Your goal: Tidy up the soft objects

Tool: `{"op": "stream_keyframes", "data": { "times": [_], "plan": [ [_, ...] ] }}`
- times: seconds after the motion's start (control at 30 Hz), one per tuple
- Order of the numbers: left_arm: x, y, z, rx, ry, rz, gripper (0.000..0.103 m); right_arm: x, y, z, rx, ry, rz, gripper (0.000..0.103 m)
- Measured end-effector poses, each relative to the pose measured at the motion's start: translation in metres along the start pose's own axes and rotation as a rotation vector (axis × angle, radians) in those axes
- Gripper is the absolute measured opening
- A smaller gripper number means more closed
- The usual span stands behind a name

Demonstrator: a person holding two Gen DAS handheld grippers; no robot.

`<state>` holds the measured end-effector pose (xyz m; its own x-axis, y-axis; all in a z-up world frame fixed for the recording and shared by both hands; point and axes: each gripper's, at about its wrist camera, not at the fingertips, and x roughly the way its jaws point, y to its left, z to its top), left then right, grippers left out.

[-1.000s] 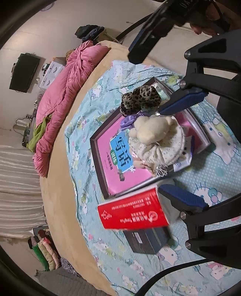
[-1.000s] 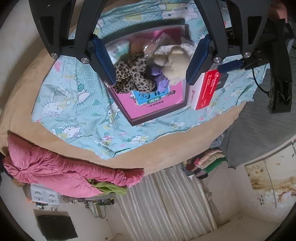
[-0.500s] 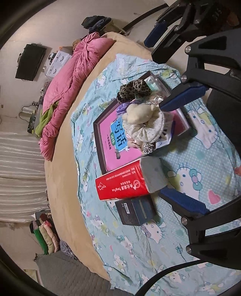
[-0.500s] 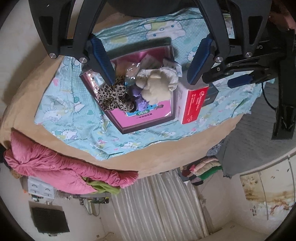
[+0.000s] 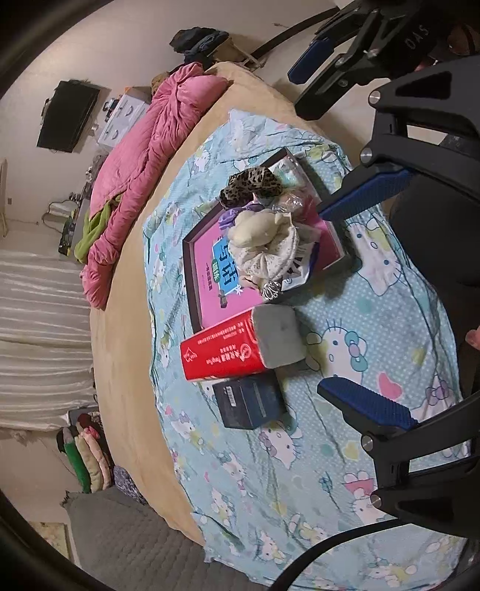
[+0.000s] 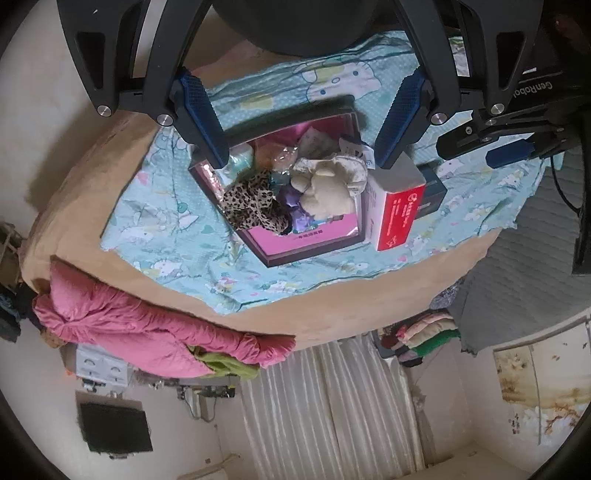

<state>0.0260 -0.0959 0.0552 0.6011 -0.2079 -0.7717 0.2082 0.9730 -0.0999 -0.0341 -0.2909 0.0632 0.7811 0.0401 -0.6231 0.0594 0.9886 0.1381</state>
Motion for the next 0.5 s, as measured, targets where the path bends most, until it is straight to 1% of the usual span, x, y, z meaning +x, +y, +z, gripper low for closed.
{"op": "stream_keyframes", "data": {
  "times": [0.1,0.17,0.33,0.5],
  "plan": [
    [-0.001,0.004,-0.005,-0.01,0.008,0.012,0.086,-0.006,0.004,-0.003,-0.012,-0.016,-0.01,0.082],
    [0.0,0.006,-0.008,-0.013,0.012,0.016,0.086,-0.008,0.005,-0.005,-0.019,-0.024,-0.002,0.082],
    [0.003,0.006,-0.017,-0.015,0.028,0.025,0.086,-0.003,0.009,-0.01,-0.031,0.004,0.002,0.082],
    [0.005,0.003,-0.023,0.0,0.031,0.037,0.086,0.001,0.009,-0.016,-0.033,0.013,-0.012,0.082]
  ]
}}
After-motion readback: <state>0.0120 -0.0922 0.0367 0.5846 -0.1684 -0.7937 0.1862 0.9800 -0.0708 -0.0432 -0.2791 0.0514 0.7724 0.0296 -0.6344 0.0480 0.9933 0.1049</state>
